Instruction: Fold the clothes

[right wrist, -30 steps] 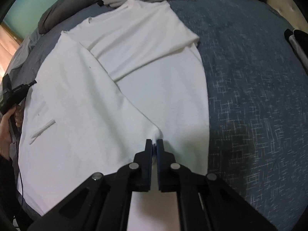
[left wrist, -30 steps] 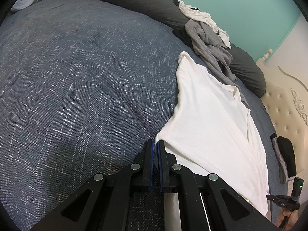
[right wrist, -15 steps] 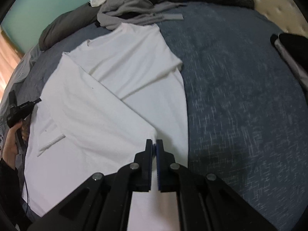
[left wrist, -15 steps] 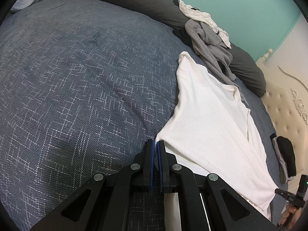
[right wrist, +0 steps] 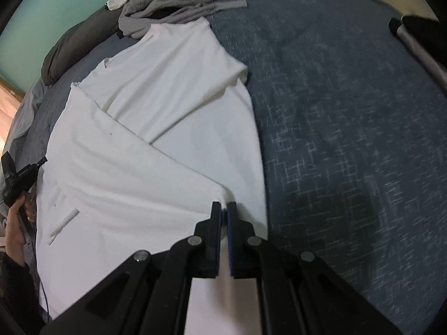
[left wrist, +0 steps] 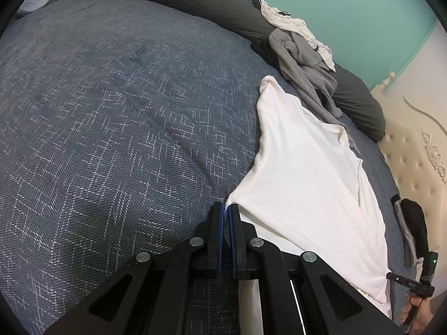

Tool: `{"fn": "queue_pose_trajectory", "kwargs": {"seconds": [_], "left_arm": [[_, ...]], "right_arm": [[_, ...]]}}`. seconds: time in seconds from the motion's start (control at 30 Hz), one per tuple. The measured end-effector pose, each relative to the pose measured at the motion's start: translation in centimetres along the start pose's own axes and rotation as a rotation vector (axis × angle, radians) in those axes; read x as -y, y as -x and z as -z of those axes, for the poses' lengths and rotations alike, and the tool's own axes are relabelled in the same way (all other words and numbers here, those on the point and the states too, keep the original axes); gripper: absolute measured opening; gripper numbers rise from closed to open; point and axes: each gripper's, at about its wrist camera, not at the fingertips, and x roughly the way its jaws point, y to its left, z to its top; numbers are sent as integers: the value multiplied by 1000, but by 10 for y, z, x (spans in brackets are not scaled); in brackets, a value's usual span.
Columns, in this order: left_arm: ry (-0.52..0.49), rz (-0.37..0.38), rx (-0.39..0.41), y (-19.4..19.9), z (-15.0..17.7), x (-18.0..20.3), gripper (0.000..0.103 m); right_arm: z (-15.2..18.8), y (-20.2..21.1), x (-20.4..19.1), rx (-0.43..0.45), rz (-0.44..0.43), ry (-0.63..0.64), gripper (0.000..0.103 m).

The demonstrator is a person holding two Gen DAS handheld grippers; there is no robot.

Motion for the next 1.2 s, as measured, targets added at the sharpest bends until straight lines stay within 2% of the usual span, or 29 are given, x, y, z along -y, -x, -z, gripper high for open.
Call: {"fn": "queue_pose_trajectory", "kwargs": {"seconds": [0.1, 0.23, 0.3, 0.37, 0.5, 0.63, 0.7, 0.73, 0.9, 1.07, 1.17, 1.2], "left_arm": [[11, -7, 4, 4, -3, 2, 5], [-16, -44, 35, 22, -7, 13, 7], [-39, -39, 45, 33, -7, 22, 7], [-81, -10, 21, 40, -3, 35, 9], [-197, 31, -61, 41, 23, 70, 11], [-233, 58, -146, 27, 57, 86, 11], [-243, 62, -186, 17, 71, 90, 11], [-249, 63, -201, 12, 76, 92, 11], [-298, 83, -209, 5, 79, 103, 11], [-301, 93, -219, -1, 80, 102, 10], [-322, 88, -216, -1, 81, 105, 5], [-323, 89, -215, -1, 81, 104, 4]], "right_arm": [[-2, 12, -8, 42, 22, 25, 7], [-6, 22, -30, 65, -16, 69, 8], [-11, 23, -46, 74, -49, 109, 13], [-18, 22, -64, 79, -82, 148, 19], [-52, 2, -95, 52, -137, 213, 27], [-93, -24, -113, 22, -170, 200, 27], [-113, -40, -121, -3, -174, 182, 34], [-119, -46, -124, -17, -181, 171, 34], [-144, -66, -142, -54, -178, 169, 35], [-161, -87, -156, -82, -153, 176, 35], [-168, -103, -164, -125, -125, 184, 34], [-169, -108, -166, -144, -114, 183, 30]]}}
